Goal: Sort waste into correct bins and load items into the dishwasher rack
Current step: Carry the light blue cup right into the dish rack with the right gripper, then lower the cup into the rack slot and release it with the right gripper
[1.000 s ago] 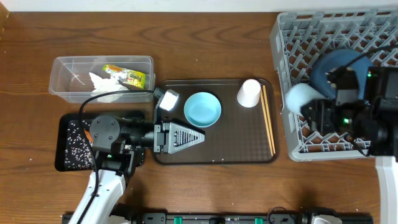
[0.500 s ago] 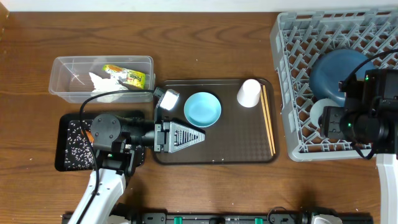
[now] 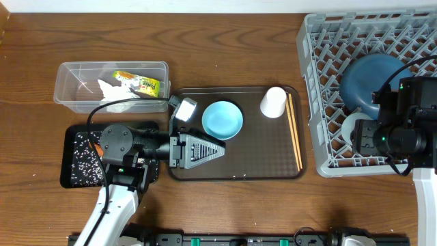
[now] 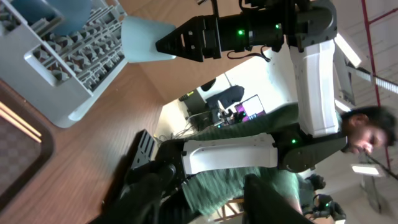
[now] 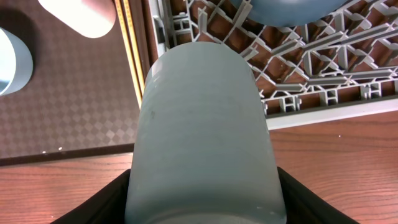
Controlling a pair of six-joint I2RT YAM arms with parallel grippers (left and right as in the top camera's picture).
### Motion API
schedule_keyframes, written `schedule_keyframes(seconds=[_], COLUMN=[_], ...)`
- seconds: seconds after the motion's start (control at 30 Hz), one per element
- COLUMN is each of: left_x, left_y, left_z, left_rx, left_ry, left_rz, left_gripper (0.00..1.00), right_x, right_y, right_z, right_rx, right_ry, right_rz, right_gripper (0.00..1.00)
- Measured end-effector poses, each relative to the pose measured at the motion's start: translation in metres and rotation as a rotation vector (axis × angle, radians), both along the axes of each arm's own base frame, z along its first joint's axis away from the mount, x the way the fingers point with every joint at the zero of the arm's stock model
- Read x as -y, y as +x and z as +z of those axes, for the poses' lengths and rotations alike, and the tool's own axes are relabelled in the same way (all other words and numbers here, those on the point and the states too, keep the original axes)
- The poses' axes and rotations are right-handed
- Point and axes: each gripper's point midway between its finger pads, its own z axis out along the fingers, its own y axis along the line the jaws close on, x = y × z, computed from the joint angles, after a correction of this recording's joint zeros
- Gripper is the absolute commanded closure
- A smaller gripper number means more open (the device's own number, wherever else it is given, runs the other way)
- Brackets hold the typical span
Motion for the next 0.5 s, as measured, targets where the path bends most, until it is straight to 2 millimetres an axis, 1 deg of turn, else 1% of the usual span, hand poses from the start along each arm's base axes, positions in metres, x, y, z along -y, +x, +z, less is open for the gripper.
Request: schedule_keyframes(seconds=[0.07, 0.1, 0.17, 0.23, 0.3, 0.5], left_x=[0.0000, 0.0000, 0.0000, 0.0000, 0.0000, 0.0000], left_y=[0.0001, 0.0001, 0.0000, 0.0000, 0.0000, 0.0001], left_z=[-0.0001, -0.0001, 0.0002, -0.0001, -0.0002, -0.0003], left_rx=[0.003, 0.006, 0.011, 0.006, 0.006, 0.003], left_ry=[0.000, 0.000, -0.001, 0.000, 0.000, 0.000], left_rz=[0.000, 0.001, 0.001, 0.000, 0.000, 0.000], left_gripper=[0.39, 0.30, 0.19, 0.12, 0.07, 0.03], right_x=[0.0000, 0.0000, 0.0000, 0.0000, 0.0005, 0.0026], right_y=[0.0000, 0.0000, -0.0001, 0.0000, 0.0000, 0.0000], right_z=[-0.0001, -0.0001, -0.0001, -0.0002, -0.0002, -0.0002], right_rx=[-0.001, -0.001, -0.001, -0.001, -0.001, -0.002], right_ry=[0.000, 0.000, 0.000, 0.000, -0.003, -0.014], right_rz=[0.000, 0.000, 0.000, 0.000, -0.001, -0.005], right_gripper=[0.65, 0.65, 0.65, 0.65, 0.65, 0.64])
